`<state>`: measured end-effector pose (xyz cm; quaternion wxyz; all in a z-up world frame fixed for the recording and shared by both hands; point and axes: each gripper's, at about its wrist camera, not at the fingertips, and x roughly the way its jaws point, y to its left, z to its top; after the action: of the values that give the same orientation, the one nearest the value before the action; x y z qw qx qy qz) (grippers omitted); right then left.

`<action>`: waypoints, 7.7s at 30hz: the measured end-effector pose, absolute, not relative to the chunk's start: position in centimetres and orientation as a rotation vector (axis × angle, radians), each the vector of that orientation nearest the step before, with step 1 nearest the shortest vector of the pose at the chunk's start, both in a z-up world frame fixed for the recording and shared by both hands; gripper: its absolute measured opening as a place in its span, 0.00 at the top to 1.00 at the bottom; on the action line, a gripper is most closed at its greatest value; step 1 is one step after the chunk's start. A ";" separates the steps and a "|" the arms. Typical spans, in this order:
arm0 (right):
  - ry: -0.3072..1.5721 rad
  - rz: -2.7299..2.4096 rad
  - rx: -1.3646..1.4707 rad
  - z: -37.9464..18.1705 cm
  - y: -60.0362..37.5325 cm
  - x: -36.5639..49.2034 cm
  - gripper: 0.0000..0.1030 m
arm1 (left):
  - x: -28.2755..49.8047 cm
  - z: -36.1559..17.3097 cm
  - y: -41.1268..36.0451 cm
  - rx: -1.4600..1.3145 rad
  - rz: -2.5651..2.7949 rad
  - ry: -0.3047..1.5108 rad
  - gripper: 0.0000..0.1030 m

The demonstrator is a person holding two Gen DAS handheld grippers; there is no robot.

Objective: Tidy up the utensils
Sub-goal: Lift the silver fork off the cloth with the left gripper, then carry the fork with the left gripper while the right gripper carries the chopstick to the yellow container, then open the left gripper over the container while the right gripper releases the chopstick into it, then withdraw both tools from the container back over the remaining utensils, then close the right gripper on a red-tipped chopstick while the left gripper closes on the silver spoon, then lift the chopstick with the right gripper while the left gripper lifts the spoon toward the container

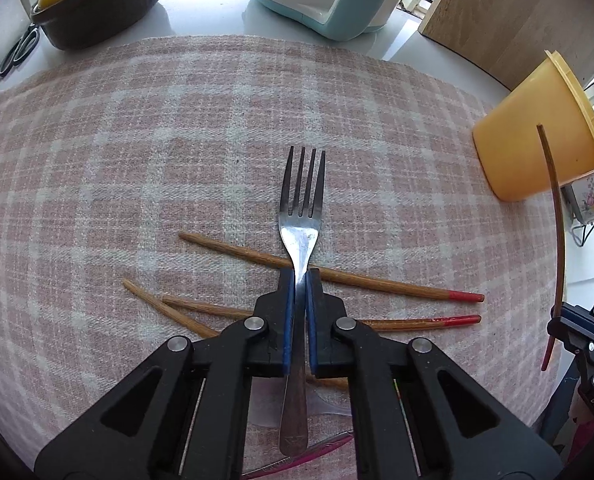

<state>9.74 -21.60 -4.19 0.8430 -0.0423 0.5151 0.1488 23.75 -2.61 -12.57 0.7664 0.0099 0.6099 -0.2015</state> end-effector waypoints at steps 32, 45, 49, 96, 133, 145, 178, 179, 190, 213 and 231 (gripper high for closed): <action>0.934 0.285 -0.068 0.1 -23.6 8.3 0.95 | 14.7 -2.2 1.5 -0.214 -0.475 0.911 0.97; 0.752 0.263 -0.047 5.3 -25.1 10.2 0.95 | 15.6 5.0 -2.0 -0.174 -0.566 0.764 0.97; 0.720 0.232 -0.041 6.6 -26.7 11.3 0.95 | 16.8 7.1 -4.2 -0.165 -0.603 0.734 0.97; 0.788 0.057 0.067 3.5 -35.8 19.5 0.95 | 23.3 6.1 -19.5 -0.054 -0.719 0.809 0.97; 0.756 0.012 0.074 6.5 -32.6 11.8 0.65 | 16.8 9.9 -12.3 -0.036 -0.684 0.749 0.79; 0.729 0.144 -0.004 6.1 -27.7 10.4 0.39 | 14.6 6.3 -2.2 -0.075 -0.488 0.829 0.73; 1.081 0.576 -0.238 -4.6 -14.3 16.3 0.39 | 5.1 -10.3 14.7 -0.560 -0.068 1.167 0.71; 1.092 0.575 -0.246 -4.9 -14.1 16.6 0.39 | 5.2 -10.6 14.9 -0.573 -0.066 1.172 0.71; 1.184 0.601 -0.257 -7.3 -12.6 19.2 0.49 | 7.4 -12.8 15.7 -0.639 -0.076 1.176 0.71; 1.267 0.607 -0.506 -11.5 -5.5 23.2 0.90 | 13.3 -13.0 11.1 -0.416 -0.151 1.124 0.92; 1.174 0.553 -0.391 -8.1 -8.5 21.4 0.95 | 12.8 -8.4 10.3 -0.406 -0.166 1.016 1.00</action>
<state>21.38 -8.48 -8.07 0.7788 -0.1810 0.5433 0.2560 12.85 10.35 -8.36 0.8508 -0.1926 0.4826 -0.0789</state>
